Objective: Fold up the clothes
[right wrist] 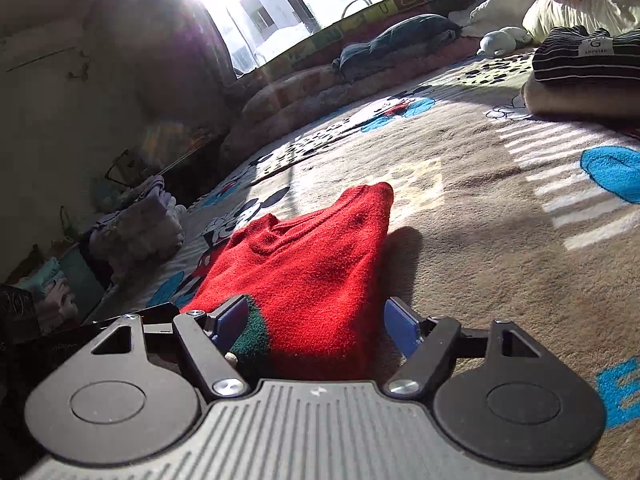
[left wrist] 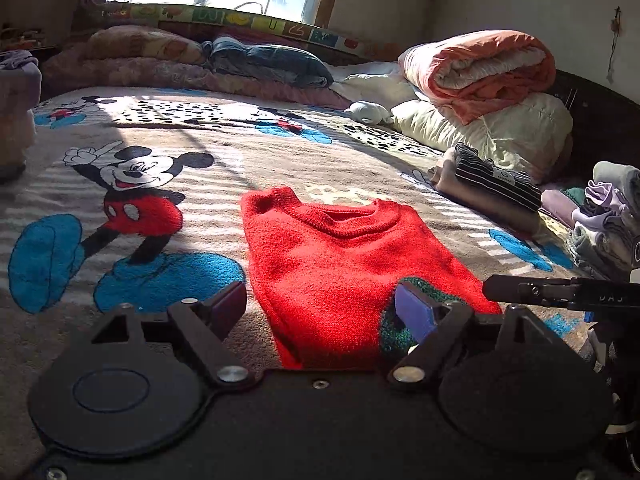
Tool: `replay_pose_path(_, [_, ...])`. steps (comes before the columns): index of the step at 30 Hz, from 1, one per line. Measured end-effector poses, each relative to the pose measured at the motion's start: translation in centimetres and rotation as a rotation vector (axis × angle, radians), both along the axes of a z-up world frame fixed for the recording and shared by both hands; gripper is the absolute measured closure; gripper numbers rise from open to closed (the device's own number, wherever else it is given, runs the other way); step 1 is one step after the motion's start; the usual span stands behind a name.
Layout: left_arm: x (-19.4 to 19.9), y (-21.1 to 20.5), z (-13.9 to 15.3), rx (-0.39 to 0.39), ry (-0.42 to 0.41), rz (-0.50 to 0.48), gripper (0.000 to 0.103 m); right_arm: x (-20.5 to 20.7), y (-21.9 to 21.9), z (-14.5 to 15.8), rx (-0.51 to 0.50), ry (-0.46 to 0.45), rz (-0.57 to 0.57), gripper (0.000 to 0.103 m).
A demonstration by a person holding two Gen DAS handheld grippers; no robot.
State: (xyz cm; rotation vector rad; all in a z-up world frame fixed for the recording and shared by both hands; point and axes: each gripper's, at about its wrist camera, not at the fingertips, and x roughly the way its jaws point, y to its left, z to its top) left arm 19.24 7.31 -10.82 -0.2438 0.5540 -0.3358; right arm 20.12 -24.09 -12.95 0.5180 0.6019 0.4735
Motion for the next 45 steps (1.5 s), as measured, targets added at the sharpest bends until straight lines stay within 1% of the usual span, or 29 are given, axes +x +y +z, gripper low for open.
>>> replay_pose_path(1, [0.1,0.7,-0.2,-0.062,0.037,0.015,0.019,0.5,-0.6,-0.5,0.048,0.038,-0.011,0.023])
replay_pose_path(2, [0.3,1.1,-0.4,-0.096,0.069,0.025,0.019,0.9,-0.9,-0.9,0.085,0.073,-0.02,0.02])
replay_pose_path(4, [0.7,1.9,-0.9,-0.166,0.13,0.044,0.019,1.9,-1.1,-1.9,0.131,0.133,-0.028,0.019])
replay_pose_path(5, [0.9,2.3,-1.1,-0.207,0.148,0.055,0.019,2.4,-1.1,-2.2,0.147,0.153,-0.028,0.018])
replay_pose_path(7, [1.5,3.3,-1.8,-0.321,0.203,0.079,0.019,3.7,-0.6,-2.4,0.158,0.164,-0.017,0.017])
replay_pose_path(8, [1.8,3.5,-2.1,-0.361,0.215,0.082,0.019,4.3,-0.2,-2.5,0.157,0.166,-0.006,0.016])
replay_pose_path(9, [2.2,3.7,-2.3,-0.393,0.226,0.086,0.019,5.1,0.2,-2.6,0.156,0.167,0.006,0.016])
replay_pose_path(11, [3.0,3.6,-2.5,-0.429,0.235,0.086,0.02,6.6,0.9,-2.8,0.153,0.166,0.031,0.017])
replay_pose_path(12, [3.4,3.5,-2.6,-0.444,0.24,0.086,0.021,7.2,1.2,-2.9,0.151,0.161,0.042,0.017])
replay_pose_path(14, [4.3,3.1,-2.7,-0.448,0.244,0.08,0.026,8.0,1.8,-3.2,0.14,0.152,0.06,0.021])
replay_pose_path(15, [4.8,2.9,-2.7,-0.45,0.246,0.078,0.031,8.3,2.0,-3.2,0.134,0.147,0.072,0.021])
replay_pose_path(19, [6.3,2.0,-3.0,-0.449,0.249,0.068,0.031,8.7,2.2,-3.3,0.138,0.138,0.082,0.022])
replay_pose_path(21, [6.5,1.6,-3.0,-0.438,0.247,0.061,0.032,8.7,2.1,-3.5,0.151,0.139,0.082,0.029])
replay_pose_path(22, [6.5,1.5,-3.0,-0.432,0.245,0.059,0.033,8.6,2.0,-3.6,0.158,0.141,0.081,0.036])
replay_pose_path(23, [6.4,1.4,-3.0,-0.429,0.245,0.059,0.035,8.5,1.9,-3.7,0.166,0.143,0.08,0.044])
replay_pose_path(24, [6.3,1.4,-3.0,-0.429,0.245,0.06,0.041,8.4,1.8,-3.8,0.174,0.145,0.079,0.048])
replay_pose_path(25, [6.3,1.5,-3.2,-0.445,0.246,0.063,0.05,8.3,1.8,-3.9,0.18,0.145,0.078,0.056])
replay_pose_path(26, [6.2,1.6,-3.3,-0.462,0.248,0.065,0.056,8.2,1.8,-3.9,0.184,0.144,0.076,0.06])
replay_pose_path(27, [6.1,1.7,-3.5,-0.482,0.251,0.065,0.067,8.0,1.7,-3.9,0.194,0.141,0.074,0.062])
replay_pose_path(29, [5.8,1.8,-3.8,-0.52,0.255,0.065,0.069,7.7,1.2,-3.8,0.231,0.138,0.069,0.067])
replay_pose_path(31, [5.2,1.8,-3.5,-0.55,0.244,0.066,0.072,7.4,0.6,-3.8,0.276,0.135,0.063,0.07])
replay_pose_path(33, [4.4,1.7,-3.2,-0.594,0.23,0.062,0.073,6.9,-0.5,-3.5,0.349,0.132,0.051,0.07])
replay_pose_path(36, [3.5,1.0,-2.4,-0.63,0.206,0.051,0.073,6.2,-2.1,-2.7,0.426,0.101,0.038,0.071])
replay_pose_path(40, [3.2,-0.4,-0.9,-0.685,0.154,0.013,0.073,5.3,-4.9,-1.1,0.509,0.031,0.012,0.071])
replay_pose_path(42, [3.8,-1.5,-0.2,-0.707,0.126,-0.015,0.073,5.2,-6.7,-0.4,0.54,-0.009,-0.022,0.071])
replay_pose_path(45, [6.0,-4.0,1.4,-0.728,0.092,-0.059,0.073,5.8,-9.5,0.7,0.544,-0.074,-0.075,0.071])
